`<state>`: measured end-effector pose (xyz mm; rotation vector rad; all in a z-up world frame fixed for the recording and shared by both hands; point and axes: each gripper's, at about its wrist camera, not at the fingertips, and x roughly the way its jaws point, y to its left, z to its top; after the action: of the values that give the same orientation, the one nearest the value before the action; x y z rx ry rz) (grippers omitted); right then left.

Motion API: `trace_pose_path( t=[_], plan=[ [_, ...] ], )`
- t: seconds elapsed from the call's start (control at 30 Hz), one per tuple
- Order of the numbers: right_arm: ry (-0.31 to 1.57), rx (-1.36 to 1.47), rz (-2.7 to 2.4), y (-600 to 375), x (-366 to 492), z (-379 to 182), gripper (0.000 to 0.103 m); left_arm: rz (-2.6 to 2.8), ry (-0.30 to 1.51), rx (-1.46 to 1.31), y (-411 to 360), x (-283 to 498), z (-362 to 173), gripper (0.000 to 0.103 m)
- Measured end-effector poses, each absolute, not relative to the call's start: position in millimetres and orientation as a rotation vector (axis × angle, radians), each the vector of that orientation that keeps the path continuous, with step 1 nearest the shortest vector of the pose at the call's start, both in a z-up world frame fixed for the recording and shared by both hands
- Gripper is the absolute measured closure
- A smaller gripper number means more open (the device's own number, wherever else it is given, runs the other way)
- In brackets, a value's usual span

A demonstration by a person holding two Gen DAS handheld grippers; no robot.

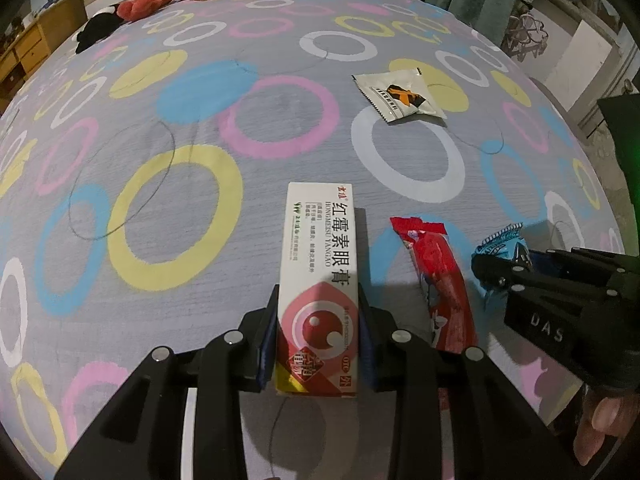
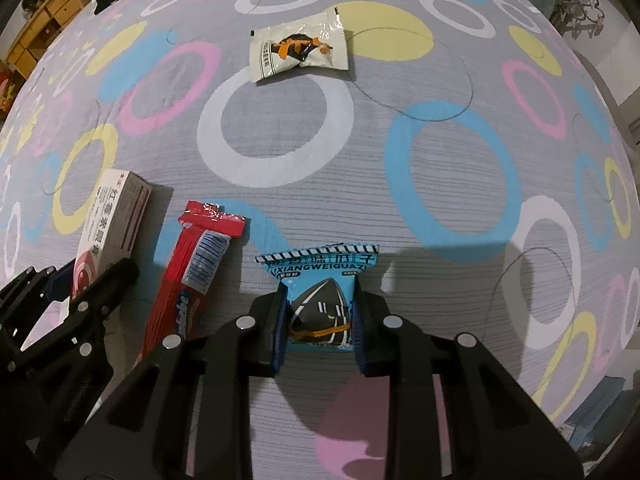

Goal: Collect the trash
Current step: 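Lift the medicine box and blue packet off the bed over the trash bag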

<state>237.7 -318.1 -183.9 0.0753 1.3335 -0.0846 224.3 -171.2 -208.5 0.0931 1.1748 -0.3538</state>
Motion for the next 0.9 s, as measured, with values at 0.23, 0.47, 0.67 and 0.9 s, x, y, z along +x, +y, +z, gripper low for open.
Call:
trace_pose_path(
  t=[0.23,0.47,0.67,0.9],
  plan=[
    [1.312,0.071,-0.081,-320.5,225.2,-174.4,0.078,-0.339,1.166,0.086,-158.9,213.0,-200.4,0.070],
    [1.250,0.071,-0.071,-318.5,205.1,-157.8,0.078,-0.328,1.144,0.079,-143.7,198.6,-188.9,0.070],
    [1.202,0.065,-0.061,-317.6,182.5,-139.6,0.078,-0.315,1.105,0.083,-129.3,178.6,-172.2,0.070],
    [1.120,0.075,-0.040,-309.3,150.1,-110.7,0.078,-0.310,1.074,0.069,-111.6,148.3,-149.7,0.070]
  ],
)
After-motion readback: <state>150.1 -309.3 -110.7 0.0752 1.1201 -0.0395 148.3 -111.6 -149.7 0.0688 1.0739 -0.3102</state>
